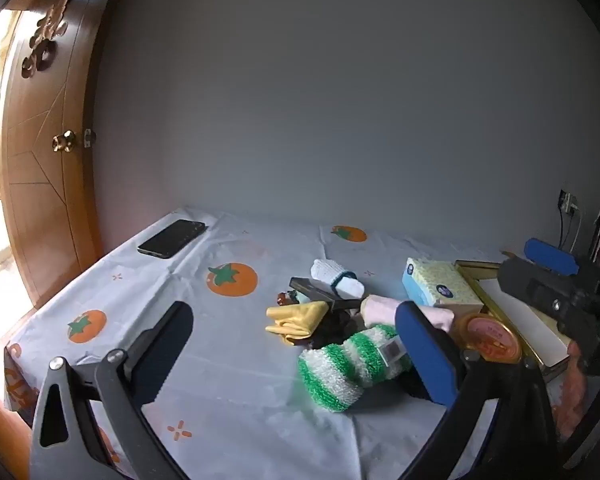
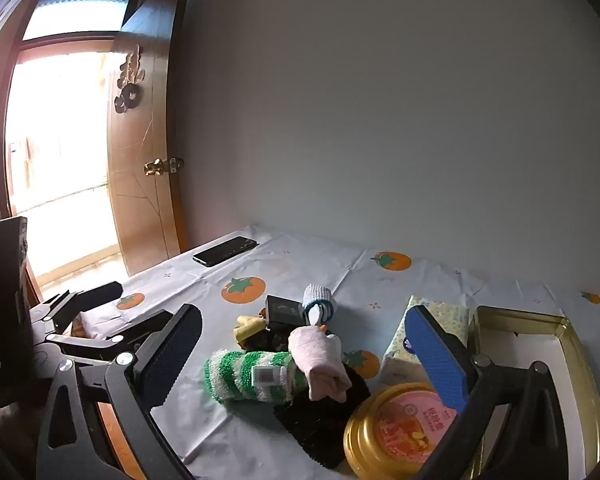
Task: Organize soft objects
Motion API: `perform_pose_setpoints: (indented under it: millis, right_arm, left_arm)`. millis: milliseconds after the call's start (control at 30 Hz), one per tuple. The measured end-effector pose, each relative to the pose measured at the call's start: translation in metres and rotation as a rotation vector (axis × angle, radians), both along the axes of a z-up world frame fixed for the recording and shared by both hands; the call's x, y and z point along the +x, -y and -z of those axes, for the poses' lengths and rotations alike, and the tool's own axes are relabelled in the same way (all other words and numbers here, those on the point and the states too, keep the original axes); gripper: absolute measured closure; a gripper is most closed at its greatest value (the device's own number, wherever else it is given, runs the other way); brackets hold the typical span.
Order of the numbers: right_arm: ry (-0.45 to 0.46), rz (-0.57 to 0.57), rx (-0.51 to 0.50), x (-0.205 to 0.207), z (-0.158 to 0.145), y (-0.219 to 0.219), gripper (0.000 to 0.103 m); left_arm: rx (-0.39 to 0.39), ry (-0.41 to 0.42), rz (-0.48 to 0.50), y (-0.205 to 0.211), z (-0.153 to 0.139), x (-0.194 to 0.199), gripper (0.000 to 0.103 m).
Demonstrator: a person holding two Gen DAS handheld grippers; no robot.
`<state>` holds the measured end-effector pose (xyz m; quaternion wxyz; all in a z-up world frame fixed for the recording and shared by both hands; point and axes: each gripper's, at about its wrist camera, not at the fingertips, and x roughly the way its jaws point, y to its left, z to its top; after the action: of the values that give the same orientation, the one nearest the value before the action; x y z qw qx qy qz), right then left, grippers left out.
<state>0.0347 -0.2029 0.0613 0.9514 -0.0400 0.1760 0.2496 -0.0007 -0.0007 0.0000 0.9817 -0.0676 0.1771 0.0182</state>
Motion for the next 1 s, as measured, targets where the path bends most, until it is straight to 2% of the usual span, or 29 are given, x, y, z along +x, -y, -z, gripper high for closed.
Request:
perform_pose_setpoints:
  millis: [100, 1000]
  right_arm:
    - [0.005, 0.000, 0.002, 0.000, 0.001, 0.000, 0.000]
    - [-0.043, 0.005, 0.047, -0.003, 0.004, 0.008, 0.000]
  left_arm:
    - [-0.012, -0.034, 0.012, 0.000, 0.000, 0.002, 0.000]
    - [0.003, -0.054, 0.027, 0.005, 0.009, 0.006, 0.000]
